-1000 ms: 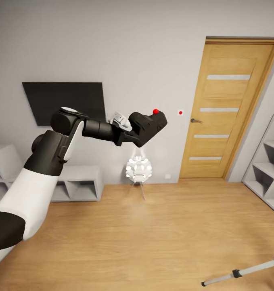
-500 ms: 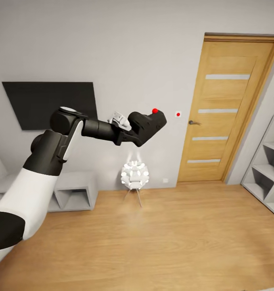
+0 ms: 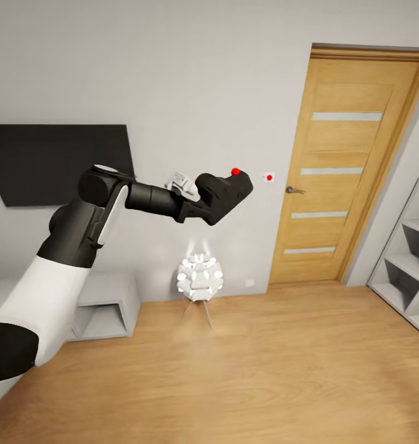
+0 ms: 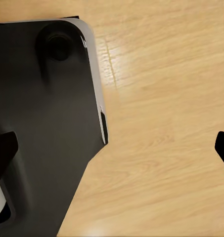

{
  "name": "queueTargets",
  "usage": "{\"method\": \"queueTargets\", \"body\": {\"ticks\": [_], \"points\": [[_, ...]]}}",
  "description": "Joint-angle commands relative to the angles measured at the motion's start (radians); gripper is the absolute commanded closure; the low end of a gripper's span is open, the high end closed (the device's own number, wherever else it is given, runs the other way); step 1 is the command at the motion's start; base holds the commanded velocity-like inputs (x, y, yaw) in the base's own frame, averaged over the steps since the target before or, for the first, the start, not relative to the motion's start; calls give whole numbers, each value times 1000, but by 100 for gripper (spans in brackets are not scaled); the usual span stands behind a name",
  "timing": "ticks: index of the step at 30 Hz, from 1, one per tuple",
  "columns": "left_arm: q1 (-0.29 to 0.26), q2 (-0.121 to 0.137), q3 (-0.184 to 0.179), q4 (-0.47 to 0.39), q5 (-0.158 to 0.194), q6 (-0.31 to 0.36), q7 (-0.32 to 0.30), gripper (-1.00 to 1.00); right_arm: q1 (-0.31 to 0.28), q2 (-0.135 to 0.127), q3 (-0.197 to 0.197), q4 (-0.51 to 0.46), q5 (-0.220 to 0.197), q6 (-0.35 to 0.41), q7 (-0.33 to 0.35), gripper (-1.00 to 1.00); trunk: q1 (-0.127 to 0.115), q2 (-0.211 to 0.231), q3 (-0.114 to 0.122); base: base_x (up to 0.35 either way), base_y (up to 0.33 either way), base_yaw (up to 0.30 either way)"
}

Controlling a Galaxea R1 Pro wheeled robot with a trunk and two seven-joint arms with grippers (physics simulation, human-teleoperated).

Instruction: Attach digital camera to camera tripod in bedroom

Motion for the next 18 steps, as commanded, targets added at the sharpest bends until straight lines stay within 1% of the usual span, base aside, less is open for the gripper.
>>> {"method": "queueTargets", "body": {"ticks": [1, 8, 11, 18], "points": [[-1, 1, -1, 0, 3, 7, -1, 100, -2, 0, -6, 5, -5, -9, 2, -100, 1, -2, -2, 343, 0, -250], [-1, 3, 0, 1, 3, 7, 0, 100, -2, 0, -4, 4, -5, -9, 2, -100, 1, -2, -2, 343, 5, -251], [-1, 3, 0, 1, 3, 7, -1, 100, -2, 0, -4, 4, -5, -9, 2, -100, 1, -2, -2, 341, 88, -81], [-1, 3, 0, 0, 3, 7, -1, 100, -2, 0, -4, 4, -5, -10, 2, -100, 1, -2, -2, 336, 139, -14]]}}
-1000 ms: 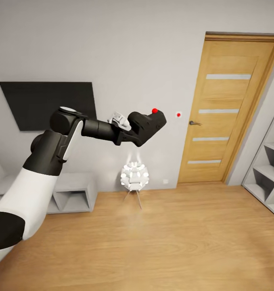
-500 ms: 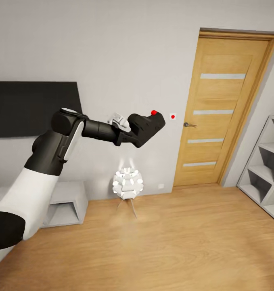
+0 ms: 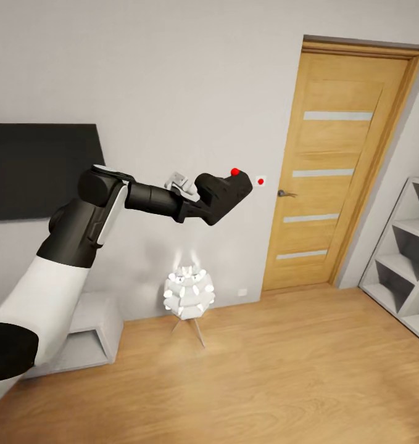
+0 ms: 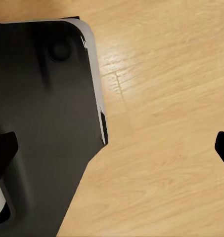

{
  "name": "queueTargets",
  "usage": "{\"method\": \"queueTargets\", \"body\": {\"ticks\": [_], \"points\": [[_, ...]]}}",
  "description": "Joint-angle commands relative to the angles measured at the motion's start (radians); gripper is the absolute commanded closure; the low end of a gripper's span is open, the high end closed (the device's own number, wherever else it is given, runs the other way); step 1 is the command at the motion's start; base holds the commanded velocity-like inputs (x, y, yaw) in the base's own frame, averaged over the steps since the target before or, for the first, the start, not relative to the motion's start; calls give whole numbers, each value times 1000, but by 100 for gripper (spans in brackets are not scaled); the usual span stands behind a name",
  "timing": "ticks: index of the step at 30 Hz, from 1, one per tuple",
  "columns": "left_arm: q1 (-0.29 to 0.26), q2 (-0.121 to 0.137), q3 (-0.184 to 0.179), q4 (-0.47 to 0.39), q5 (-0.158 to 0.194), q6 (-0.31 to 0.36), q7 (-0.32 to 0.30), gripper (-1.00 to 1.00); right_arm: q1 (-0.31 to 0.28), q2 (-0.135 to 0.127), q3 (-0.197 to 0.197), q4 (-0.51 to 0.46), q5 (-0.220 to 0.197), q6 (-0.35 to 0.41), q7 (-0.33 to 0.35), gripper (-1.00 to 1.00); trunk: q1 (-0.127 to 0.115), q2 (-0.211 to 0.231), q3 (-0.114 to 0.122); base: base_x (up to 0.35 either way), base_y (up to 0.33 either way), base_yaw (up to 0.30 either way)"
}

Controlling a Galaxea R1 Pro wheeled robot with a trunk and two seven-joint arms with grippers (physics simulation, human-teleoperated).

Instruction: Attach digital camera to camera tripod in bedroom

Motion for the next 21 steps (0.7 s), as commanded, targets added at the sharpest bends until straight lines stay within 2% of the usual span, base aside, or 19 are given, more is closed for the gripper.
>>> {"method": "queueTargets", "body": {"ticks": [1, 11, 21], "points": [[-1, 1, 0, 0, 3, 7, -1, 100, -2, 0, -5, 4, -6, -9, 2, -100, 1, -2, -2, 324, 162, -73], [-1, 2, 1, 0, 3, 7, -1, 100, -2, 0, -6, 2, -5, -9, 2, -100, 1, -2, -2, 305, 190, -165], [-1, 2, 0, -3, 3, 7, -1, 100, -2, 0, -6, 2, -6, -9, 2, -100, 1, -2, -2, 294, 206, -59]]}}
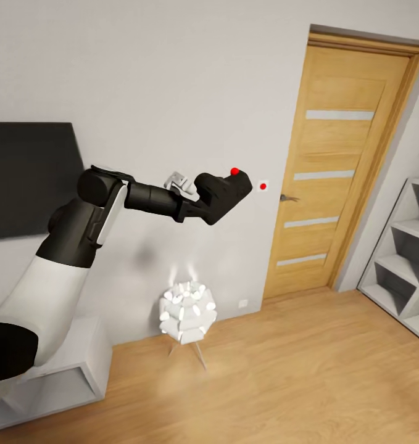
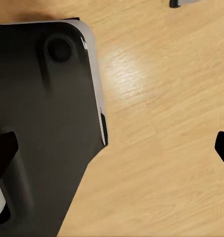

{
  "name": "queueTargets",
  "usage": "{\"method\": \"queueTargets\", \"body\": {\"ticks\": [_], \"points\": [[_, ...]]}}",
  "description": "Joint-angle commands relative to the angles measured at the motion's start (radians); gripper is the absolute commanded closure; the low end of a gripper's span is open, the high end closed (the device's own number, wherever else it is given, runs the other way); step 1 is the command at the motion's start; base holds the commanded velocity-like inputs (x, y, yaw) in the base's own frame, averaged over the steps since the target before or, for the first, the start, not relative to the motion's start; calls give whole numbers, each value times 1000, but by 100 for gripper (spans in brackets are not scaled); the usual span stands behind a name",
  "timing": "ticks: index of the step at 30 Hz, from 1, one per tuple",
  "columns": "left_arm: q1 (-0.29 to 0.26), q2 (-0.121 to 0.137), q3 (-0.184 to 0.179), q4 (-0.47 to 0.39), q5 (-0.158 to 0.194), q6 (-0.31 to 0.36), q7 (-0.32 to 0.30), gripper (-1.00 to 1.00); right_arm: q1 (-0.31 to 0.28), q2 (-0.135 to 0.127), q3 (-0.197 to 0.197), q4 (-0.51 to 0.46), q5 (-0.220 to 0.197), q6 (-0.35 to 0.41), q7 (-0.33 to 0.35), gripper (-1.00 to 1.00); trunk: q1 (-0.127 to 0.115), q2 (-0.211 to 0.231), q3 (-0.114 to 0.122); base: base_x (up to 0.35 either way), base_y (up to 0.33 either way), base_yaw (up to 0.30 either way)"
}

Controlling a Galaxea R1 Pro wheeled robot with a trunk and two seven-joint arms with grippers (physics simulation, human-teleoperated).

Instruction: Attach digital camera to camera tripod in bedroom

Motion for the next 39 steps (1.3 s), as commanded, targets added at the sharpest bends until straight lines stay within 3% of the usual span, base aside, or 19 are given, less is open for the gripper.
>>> {"method": "queueTargets", "body": {"ticks": [1, 11, 39], "points": [[-1, 1, -1, -1, 3, 7, -1, 100, -2, 0, -6, 5, -6, -9, 2, -100, 1, -2, -2, 295, 206, -158], [-1, 1, -3, -4, 3, 7, -1, 100, -2, 0, -7, 5, -5, -9, 2, -100, 1, -2, -2, 192, 114, -266], [-1, 0, -8, -8, 3, 7, -1, 100, -2, 0, -9, 5, -6, -10, 2, -100, 1, -2, -2, 3, 1, -300]]}}
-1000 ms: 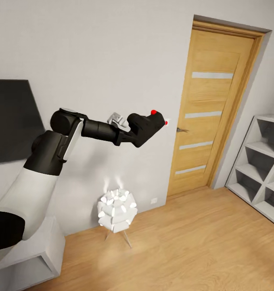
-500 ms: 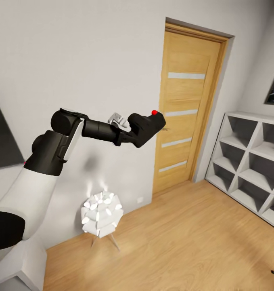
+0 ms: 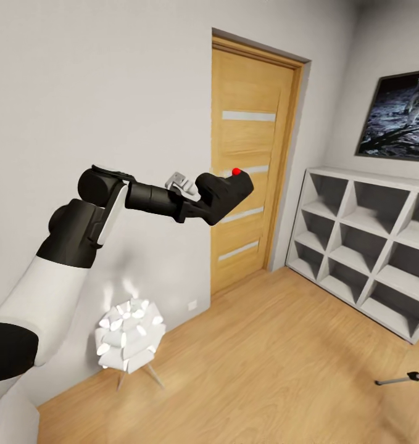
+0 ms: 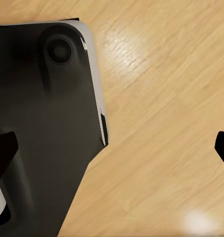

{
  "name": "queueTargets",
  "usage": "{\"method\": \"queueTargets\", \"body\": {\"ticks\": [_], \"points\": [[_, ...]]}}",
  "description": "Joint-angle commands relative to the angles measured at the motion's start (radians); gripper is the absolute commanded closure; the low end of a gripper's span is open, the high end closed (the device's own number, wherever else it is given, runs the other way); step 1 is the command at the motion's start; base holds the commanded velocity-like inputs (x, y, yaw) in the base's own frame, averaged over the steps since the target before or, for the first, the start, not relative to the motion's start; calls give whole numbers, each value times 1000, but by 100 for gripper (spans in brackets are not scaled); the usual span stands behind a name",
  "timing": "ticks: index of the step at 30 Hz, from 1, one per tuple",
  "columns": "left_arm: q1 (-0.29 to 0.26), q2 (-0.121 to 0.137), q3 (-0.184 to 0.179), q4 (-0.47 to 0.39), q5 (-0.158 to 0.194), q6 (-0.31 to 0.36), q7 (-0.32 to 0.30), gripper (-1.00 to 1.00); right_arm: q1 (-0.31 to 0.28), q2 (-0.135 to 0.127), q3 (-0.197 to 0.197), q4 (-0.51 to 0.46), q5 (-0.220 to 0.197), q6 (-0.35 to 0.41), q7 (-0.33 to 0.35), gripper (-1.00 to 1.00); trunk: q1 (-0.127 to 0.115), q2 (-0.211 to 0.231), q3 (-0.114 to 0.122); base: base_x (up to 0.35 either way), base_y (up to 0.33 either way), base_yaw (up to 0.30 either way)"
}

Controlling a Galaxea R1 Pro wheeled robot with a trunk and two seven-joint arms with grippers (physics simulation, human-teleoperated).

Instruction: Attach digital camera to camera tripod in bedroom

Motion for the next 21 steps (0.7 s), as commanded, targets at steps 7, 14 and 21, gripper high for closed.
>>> {"method": "queueTargets", "body": {"ticks": [7, 14, 21], "points": [[-1, 1, 0, -1, 3, 8, -1, 100, -2, 0, -6, 5, -5, -9, 2, -100, 1, -2, -2, 53, 0, -300], [-1, 1, 0, 0, 3, 8, -1, 100, -2, 0, -6, 5, -5, -9, 2, -100, 1, -2, -2, 205, 0, -300], [-1, 1, 0, -1, 3, 8, -1, 100, -2, 0, -6, 5, -5, -9, 2, -100, 1, -2, -2, 39, 0, -284]]}}
